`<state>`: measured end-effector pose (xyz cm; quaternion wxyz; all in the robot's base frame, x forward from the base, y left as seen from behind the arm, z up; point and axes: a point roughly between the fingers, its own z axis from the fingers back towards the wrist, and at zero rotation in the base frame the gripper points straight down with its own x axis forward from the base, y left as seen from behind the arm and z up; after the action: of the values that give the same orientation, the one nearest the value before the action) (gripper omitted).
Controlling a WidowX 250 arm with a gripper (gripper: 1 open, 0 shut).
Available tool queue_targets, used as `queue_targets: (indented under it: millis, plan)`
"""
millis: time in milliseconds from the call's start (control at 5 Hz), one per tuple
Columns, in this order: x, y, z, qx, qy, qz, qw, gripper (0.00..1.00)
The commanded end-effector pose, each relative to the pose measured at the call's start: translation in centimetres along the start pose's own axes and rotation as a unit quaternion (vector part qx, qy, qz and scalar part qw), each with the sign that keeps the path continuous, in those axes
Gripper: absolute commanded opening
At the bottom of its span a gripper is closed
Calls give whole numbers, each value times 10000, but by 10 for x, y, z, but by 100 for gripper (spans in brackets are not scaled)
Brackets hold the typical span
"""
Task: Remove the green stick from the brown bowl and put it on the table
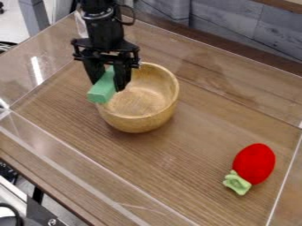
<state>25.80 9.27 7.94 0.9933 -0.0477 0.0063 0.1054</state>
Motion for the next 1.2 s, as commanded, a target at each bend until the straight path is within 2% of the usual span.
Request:
queue_targets:
  millis: [0,600,1000]
  plan:
    - [-5,2,17,65,-179,-206,9996,0]
    - [-23,14,-38,98,-150,302,9994,0]
    - [-28,9,-35,90,-128,333,9993,0]
